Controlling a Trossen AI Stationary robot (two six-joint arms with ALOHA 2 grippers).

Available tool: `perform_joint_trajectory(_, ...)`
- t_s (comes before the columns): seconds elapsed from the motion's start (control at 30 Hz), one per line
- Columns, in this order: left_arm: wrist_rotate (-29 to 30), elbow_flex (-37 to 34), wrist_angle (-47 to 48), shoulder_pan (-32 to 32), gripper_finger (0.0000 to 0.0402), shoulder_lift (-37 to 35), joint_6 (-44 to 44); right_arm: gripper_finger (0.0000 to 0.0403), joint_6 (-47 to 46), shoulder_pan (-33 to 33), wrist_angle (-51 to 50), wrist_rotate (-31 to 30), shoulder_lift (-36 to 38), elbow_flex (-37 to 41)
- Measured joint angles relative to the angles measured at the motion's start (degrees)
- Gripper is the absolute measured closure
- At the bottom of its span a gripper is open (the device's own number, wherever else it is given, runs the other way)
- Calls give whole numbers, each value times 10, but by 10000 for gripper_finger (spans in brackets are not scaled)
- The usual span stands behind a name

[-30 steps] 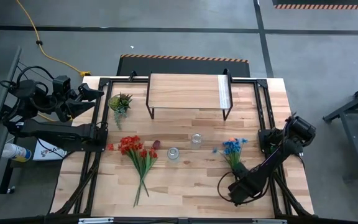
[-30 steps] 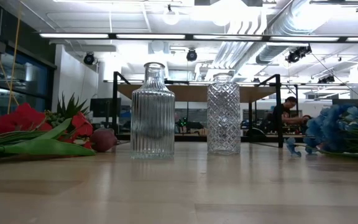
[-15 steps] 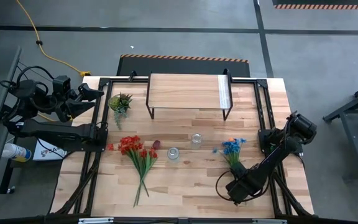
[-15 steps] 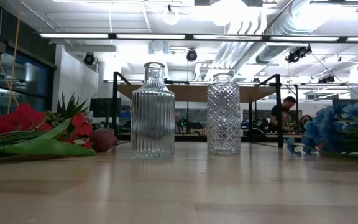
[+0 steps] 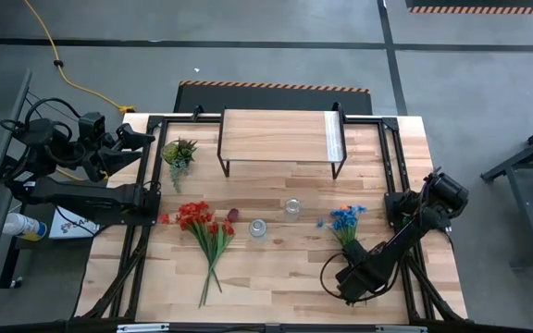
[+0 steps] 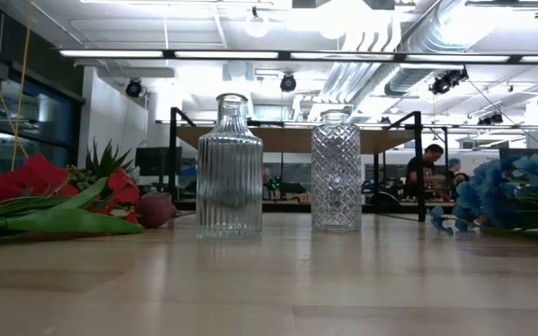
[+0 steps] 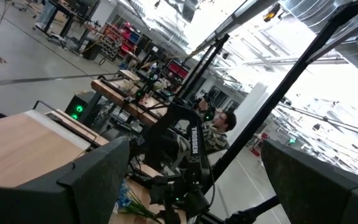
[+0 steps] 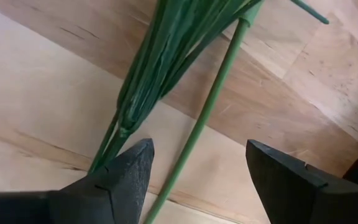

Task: Pick and place flowers into a vace then onto a shelf
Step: Put the orange flower into the top transparent vase

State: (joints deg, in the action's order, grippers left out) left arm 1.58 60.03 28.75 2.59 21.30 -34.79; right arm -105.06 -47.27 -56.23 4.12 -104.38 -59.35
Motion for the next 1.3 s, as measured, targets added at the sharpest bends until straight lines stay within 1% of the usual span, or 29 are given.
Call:
perform_joint_trajectory(0.13, 2, 0, 0, 0, 2, 0, 0, 151, -1, 0, 1, 1, -1, 0)
perform_joint_trajectory(0.23, 2, 0, 0, 0, 2, 0, 0, 168, -7, 0, 3, 5, -1, 0)
perform_joint_trajectory(0.3, 2, 0, 1, 0, 2, 0, 0, 189, -8, 0, 7, 4, -1, 1)
perform_joint_trajectory(0.53, 2, 0, 2, 0, 2, 0, 0, 280, -1, 0, 37, -7, -2, 2)
perform_joint_trajectory(0.63, 2, 0, 2, 0, 2, 0, 0, 307, 0, 0, 42, -12, -2, 2)
perform_joint_trajectory(0.7, 2, 0, 1, 0, 2, 0, 0, 316, 0, 0, 42, -13, -2, 2)
perform_joint_trajectory(0.9, 3, 0, 2, 0, 2, 0, 0, 318, 1, 0, 32, -18, -2, 2)
perform_joint_trajectory(1.13, 3, 0, 1, 0, 2, 0, 0, 293, -1, 0, 30, -17, -10, 2)
perform_joint_trajectory(1.3, 3, 0, 1, 0, 2, 0, 0, 275, -1, 0, 47, -15, -25, 1)
